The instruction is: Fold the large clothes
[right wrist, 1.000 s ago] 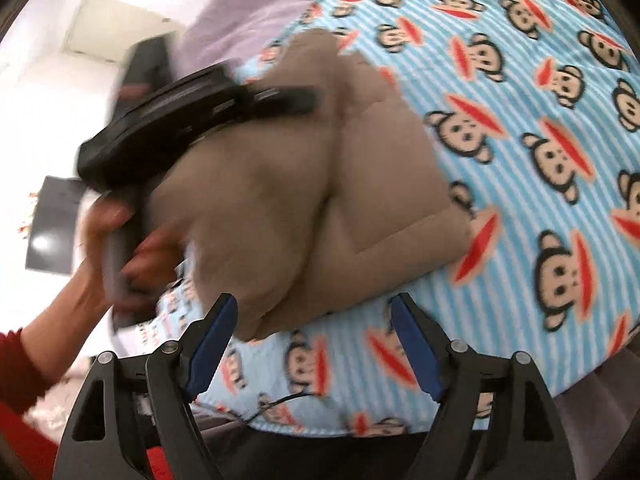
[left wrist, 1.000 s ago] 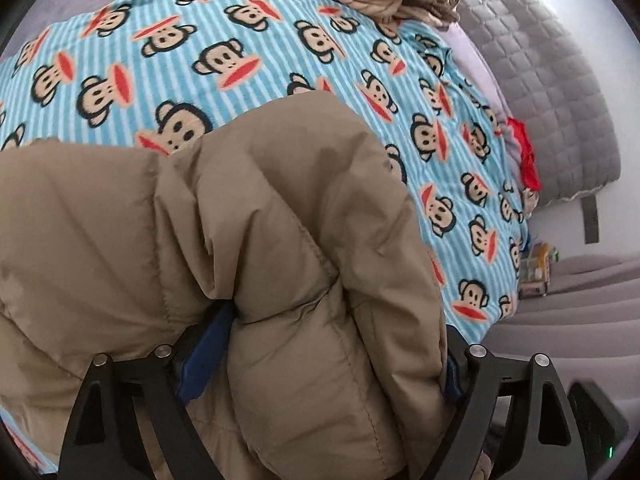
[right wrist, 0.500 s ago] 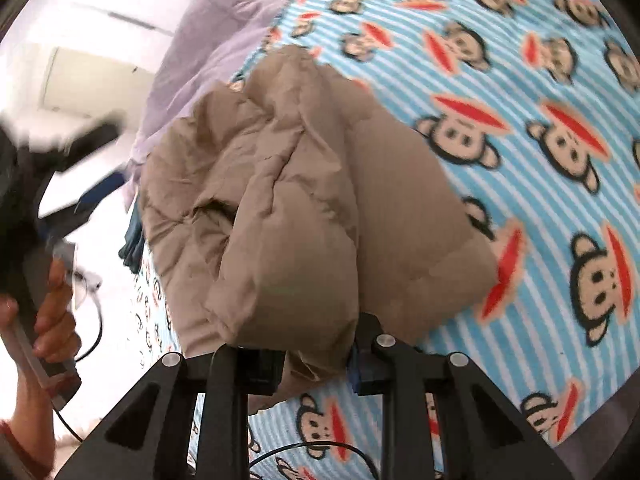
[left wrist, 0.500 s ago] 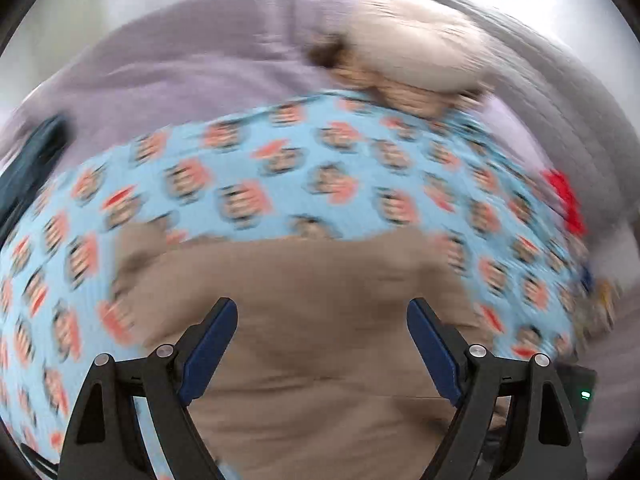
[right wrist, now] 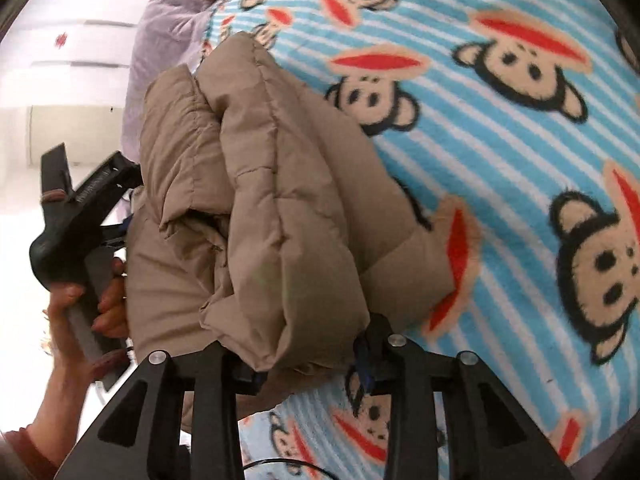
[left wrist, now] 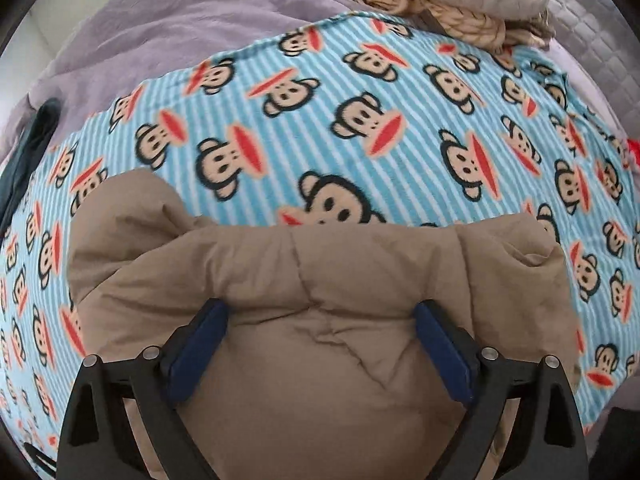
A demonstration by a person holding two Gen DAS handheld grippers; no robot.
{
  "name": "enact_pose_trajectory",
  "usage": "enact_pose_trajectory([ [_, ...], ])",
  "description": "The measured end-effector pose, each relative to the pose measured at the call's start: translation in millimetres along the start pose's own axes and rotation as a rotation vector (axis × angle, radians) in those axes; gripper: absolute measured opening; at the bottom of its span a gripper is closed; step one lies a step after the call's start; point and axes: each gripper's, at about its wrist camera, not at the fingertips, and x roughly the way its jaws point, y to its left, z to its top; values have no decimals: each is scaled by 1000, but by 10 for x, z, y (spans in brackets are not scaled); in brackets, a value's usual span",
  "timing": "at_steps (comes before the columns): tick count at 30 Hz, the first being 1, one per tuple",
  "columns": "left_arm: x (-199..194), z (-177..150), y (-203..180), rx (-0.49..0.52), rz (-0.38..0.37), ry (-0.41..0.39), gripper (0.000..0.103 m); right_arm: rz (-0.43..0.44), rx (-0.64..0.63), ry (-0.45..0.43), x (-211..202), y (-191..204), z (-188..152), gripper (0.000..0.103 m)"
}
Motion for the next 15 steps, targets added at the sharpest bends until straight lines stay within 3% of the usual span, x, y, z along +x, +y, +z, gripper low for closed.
enact_pose_trajectory([
  [5,12,-8,7,-6,7,2,95,-163,-161,-83,-517,290,-35,39],
  [11,10,-15,6,-2,16,0,95,-209,-412,-163,-829,829,-11,39],
  [15,3,-25,14,-2,21,-4,95,-198,-575,-134,-656,1197,28,39],
])
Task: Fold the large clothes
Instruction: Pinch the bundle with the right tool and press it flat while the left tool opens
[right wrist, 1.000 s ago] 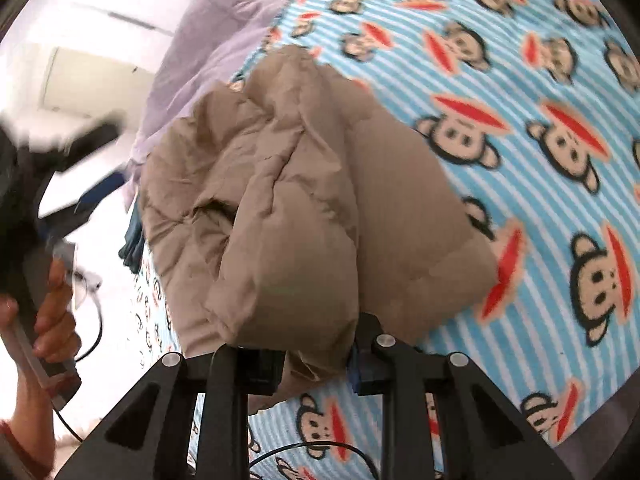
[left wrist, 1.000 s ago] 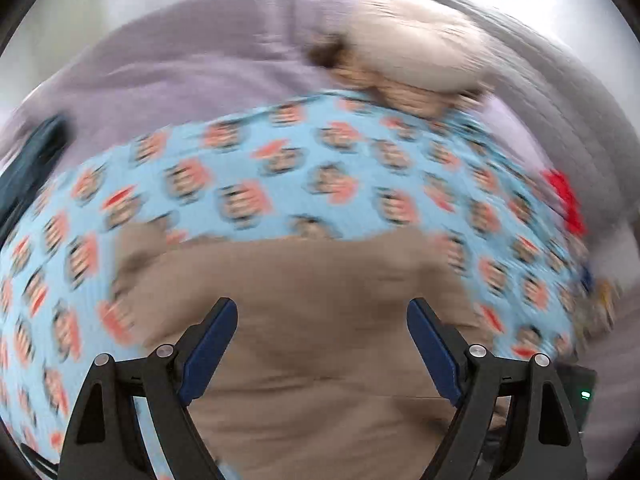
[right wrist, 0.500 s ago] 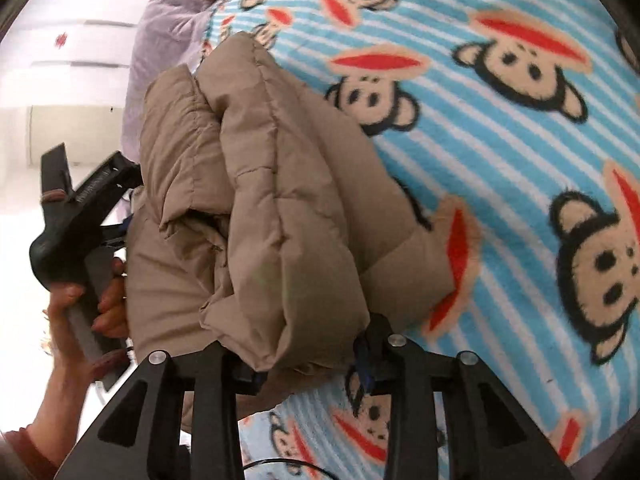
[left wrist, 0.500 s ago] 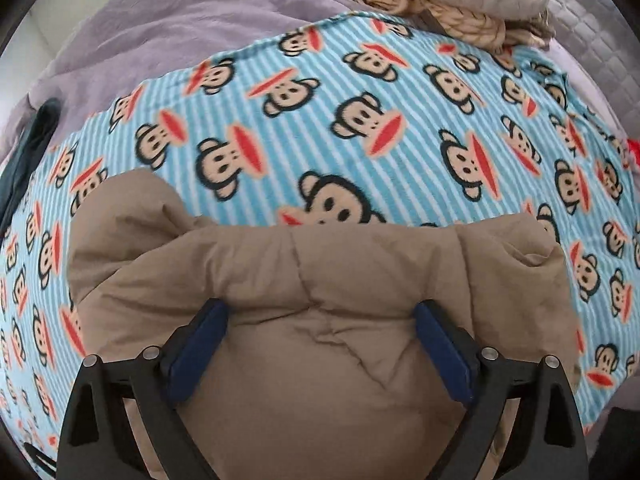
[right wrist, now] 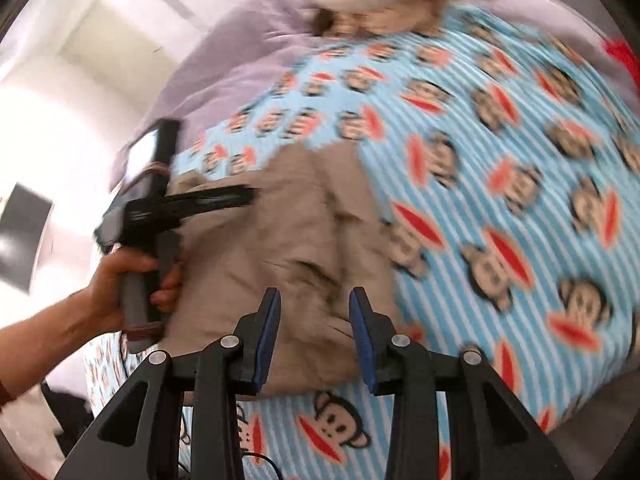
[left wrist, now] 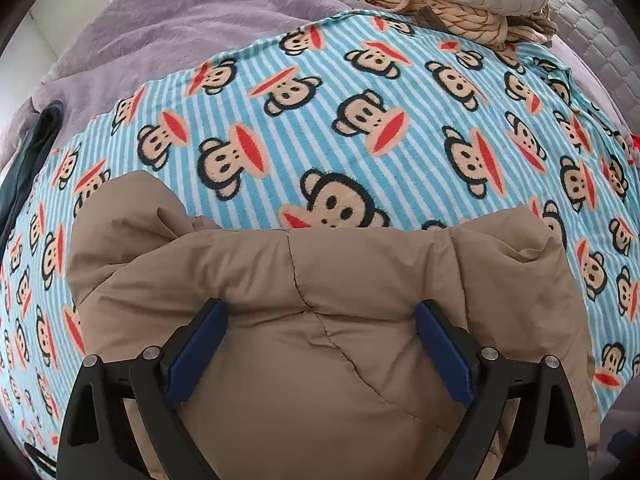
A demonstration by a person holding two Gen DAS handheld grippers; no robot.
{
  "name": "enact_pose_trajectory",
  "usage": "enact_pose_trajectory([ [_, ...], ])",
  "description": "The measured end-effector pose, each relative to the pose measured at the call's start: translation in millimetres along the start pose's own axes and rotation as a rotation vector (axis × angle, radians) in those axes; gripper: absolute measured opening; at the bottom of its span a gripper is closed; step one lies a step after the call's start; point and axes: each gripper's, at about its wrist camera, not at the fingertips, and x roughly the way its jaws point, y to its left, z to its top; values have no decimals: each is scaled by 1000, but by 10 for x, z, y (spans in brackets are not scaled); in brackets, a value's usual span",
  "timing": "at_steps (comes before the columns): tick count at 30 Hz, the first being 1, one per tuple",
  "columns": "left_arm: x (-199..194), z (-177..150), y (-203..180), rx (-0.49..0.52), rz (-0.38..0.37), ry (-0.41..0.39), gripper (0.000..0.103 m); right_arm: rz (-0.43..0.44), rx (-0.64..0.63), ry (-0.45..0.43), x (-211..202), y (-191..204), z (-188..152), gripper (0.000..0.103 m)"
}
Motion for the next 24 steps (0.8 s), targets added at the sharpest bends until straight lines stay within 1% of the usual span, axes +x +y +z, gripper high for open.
enact_pose_trajectory([
  [2,-5,0,2,0,5,1,95,-25,-76,48,278,103,128,39],
  [3,-12,0,0,-1,9,1,95,-36,-94,73,370,137,145,39],
  [4,-28,0,6,-4,13,2,95,-51,-109,112,481,141,119,39],
  [5,-63,-2,20,-10,15,1,95,-84,-130,156,612,125,78,39],
  [6,-107,-3,37,-19,13,-2,95,-105,-144,183,719,84,75,39],
  [7,-162,-10,61,-30,10,-6,95,-112,-148,217,817,23,51,39],
  [9,-314,-45,127,-54,-2,-17,95,-74,-118,262,896,-99,-5,39],
  [11,-495,-132,218,-80,-5,-31,95,-49,-106,281,919,-154,-43,39],
  [15,-852,-456,509,-185,6,-56,95,-34,-134,307,978,-182,-45,39],
  [18,-1025,-791,732,-281,48,-53,95,-18,-150,332,1054,-221,-28,39],
  [21,-1111,-1147,911,-379,82,-31,95,0,-179,361,1138,-259,-17,39],
  [24,-1117,-1473,1045,-471,96,17,95,8,-194,384,1179,-294,3,39],
])
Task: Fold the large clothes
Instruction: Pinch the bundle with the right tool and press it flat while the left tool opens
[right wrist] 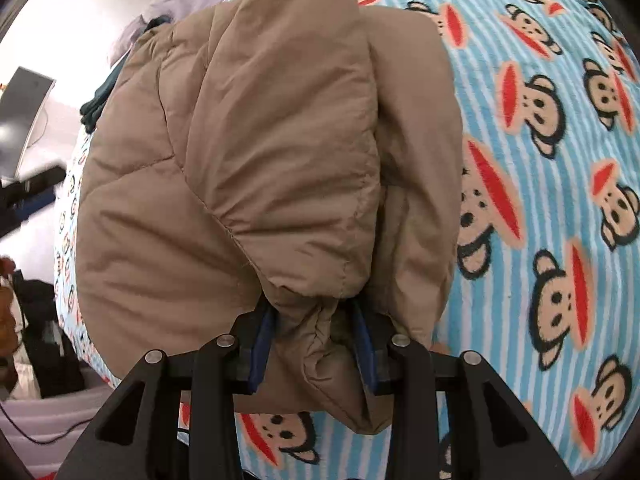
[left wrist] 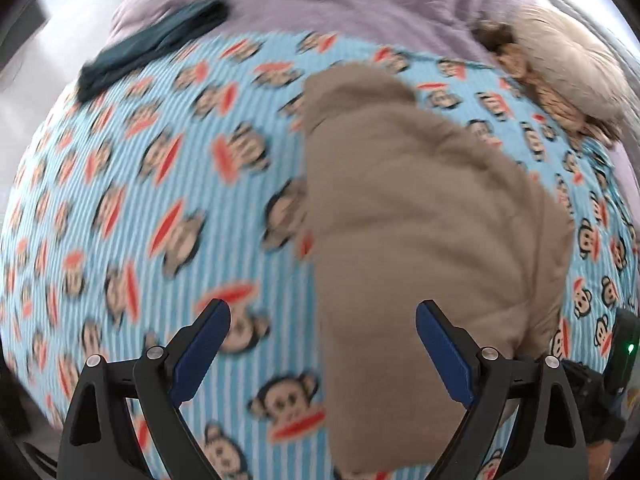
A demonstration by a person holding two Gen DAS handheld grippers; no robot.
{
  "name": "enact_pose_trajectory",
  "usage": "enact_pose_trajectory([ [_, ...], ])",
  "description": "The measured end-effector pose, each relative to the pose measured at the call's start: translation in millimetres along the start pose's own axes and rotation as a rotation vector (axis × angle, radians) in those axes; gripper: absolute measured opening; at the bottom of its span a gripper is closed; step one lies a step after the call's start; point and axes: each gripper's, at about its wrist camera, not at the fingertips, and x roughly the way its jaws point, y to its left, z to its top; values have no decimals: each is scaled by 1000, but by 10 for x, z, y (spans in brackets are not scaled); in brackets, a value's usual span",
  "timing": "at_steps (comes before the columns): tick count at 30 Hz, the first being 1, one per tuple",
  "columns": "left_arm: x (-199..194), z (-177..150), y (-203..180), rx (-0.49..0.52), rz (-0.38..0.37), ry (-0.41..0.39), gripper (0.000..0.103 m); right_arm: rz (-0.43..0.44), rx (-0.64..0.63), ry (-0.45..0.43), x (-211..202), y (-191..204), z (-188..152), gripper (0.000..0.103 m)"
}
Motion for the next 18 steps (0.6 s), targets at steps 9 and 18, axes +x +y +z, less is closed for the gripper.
enact_pose_trajectory([
  [9,120,-415,193,-62,-12,41,103,-15,-31,50,1,115,140,41],
  [18,298,-409,285,-119,-85,73,103,-31,-38,79,-214,137,281,46],
])
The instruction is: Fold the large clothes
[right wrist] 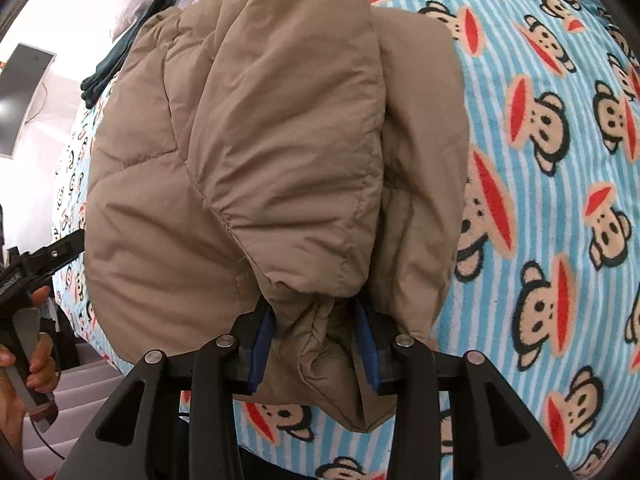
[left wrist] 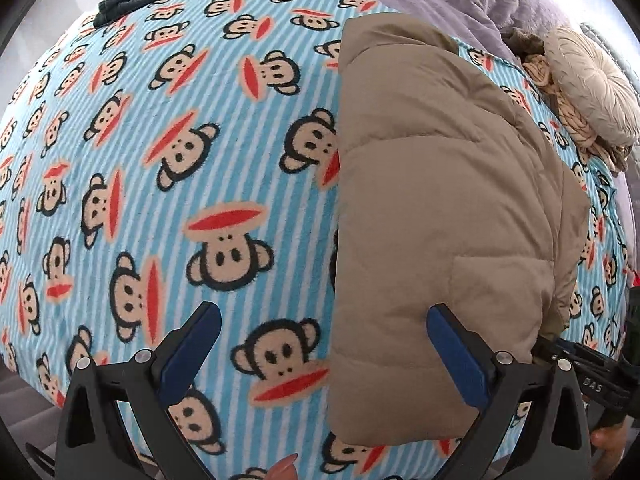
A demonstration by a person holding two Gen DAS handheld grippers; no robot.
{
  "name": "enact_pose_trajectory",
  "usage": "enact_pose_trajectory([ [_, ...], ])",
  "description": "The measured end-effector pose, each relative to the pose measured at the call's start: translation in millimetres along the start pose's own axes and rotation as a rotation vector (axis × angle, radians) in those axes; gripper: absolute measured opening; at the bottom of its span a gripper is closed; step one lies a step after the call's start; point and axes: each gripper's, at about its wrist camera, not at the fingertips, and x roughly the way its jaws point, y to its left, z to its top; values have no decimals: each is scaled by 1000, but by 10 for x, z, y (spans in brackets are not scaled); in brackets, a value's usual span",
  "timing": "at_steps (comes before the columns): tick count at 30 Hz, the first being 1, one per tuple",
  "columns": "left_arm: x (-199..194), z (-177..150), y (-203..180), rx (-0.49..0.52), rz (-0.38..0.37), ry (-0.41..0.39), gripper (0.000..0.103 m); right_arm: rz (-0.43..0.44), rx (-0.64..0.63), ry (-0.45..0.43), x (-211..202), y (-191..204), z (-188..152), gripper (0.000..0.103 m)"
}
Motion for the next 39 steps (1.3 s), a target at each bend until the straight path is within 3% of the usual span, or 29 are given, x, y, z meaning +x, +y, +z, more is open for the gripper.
enact_pose_trajectory([
  [10,36,105,38,44,7,0,103,29,30,-54,-362,7,154,48],
  [14,60,138,66,52,3,-4,103,28,36,-78,-490,-15,220,58],
  [17,71,168,81,52,-3,-4,103,51,50,-88,-545,-65,255,59],
  [19,84,184,80,57,1,-3,103,63,49,-95,-578,-85,301,63],
  [21,96,192,74,58,0,0,103,79,41,-113,-604,-83,360,81],
  [25,118,214,84,57,-12,11,103,77,34,-117,-581,-92,437,87],
  [26,121,221,91,59,-18,12,103,83,39,-114,-562,-114,459,97],
  [27,118,235,100,60,-33,13,103,91,46,-113,-551,-135,462,103],
  [32,190,403,287,-5,-271,65,103,124,62,-79,-442,-213,507,103],
  [37,401,576,337,-38,-360,104,103,177,51,-23,-280,-228,603,103],
  [39,448,618,296,-32,-407,112,103,123,25,-18,-205,-244,651,103],
])
